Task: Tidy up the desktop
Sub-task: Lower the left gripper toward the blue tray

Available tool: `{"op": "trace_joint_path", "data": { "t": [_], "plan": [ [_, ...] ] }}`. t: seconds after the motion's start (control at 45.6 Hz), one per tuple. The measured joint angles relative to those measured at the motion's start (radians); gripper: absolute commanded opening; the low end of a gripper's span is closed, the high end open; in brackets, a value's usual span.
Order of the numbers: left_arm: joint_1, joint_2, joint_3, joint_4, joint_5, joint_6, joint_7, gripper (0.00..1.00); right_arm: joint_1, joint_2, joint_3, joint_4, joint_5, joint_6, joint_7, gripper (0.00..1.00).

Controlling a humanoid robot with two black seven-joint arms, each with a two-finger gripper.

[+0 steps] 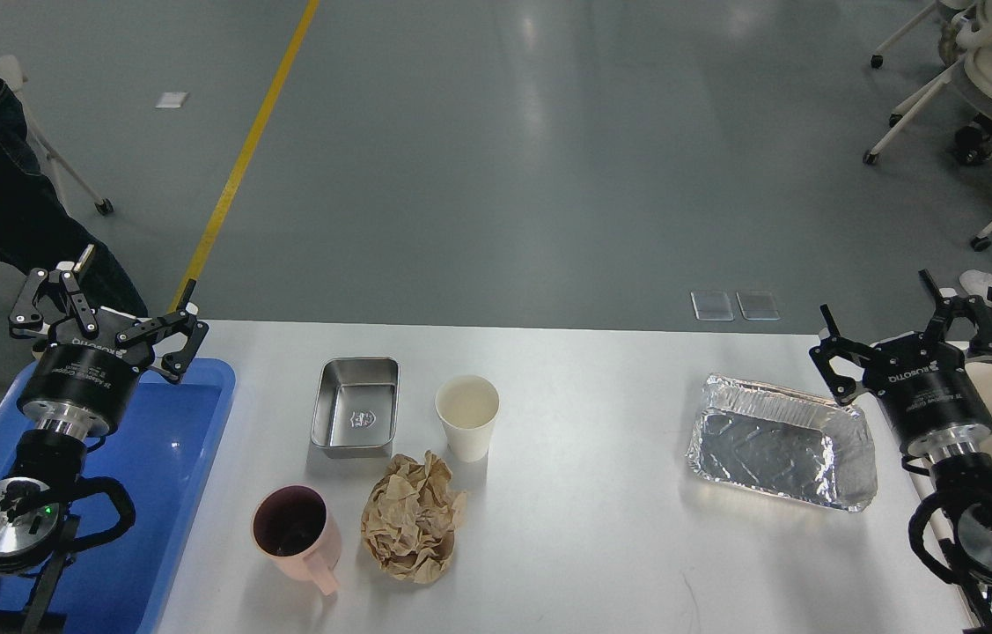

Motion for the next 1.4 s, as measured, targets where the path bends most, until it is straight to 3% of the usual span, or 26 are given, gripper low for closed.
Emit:
{"op": "trace_joint_path", "data": {
  "t": [0.46, 0.701, 0.876, 0.964, 1.095, 1.161, 1.183, 1.402],
  "plan": [
    [-0.021, 0.011, -0.032, 0.012, 0.004, 0.051, -0.011, 0.97, -0.001, 0.009, -0.005, 0.002, 0.0, 0.003, 0.0, 1.0],
    [-0.047, 0.031, -0.042, 0.051, 0.075, 0.021, -0.069, 0.97, 0.006, 0.011, -0.014, 0.006, 0.0, 0.003, 0.0, 1.0],
    [-0.062, 0.06, 0.013, 0.037, 0.081, 0.093, -0.068, 0.97, 0.005, 0.009, -0.015, 0.007, -0.001, 0.003, 0.0, 1.0],
    [-0.058, 0.143, 0.061, 0.033, 0.084, 0.175, -0.056, 0.97, 0.001, 0.009, -0.015, 0.007, -0.001, 0.003, 0.0, 1.0],
    [-0.062, 0.397, 0.221, 0.025, 0.12, 0.302, -0.035, 0.97, -0.001, 0.01, -0.016, 0.004, -0.001, 0.003, 0.0, 1.0],
    [-0.068, 0.551, 0.301, -0.001, 0.146, 0.322, -0.033, 0.97, -0.003, 0.011, -0.017, 0.002, -0.001, 0.003, 0.0, 1.0],
    [-0.073, 0.655, 0.354, -0.028, 0.172, 0.327, -0.033, 0.97, -0.003, 0.011, -0.018, 0.002, -0.001, 0.003, 0.0, 1.0],
    [-0.111, 1.072, 0.56, -0.155, 0.42, 0.321, -0.046, 0.97, -0.002, 0.011, -0.022, 0.001, -0.002, 0.002, 0.0, 1.0]
  ]
}}
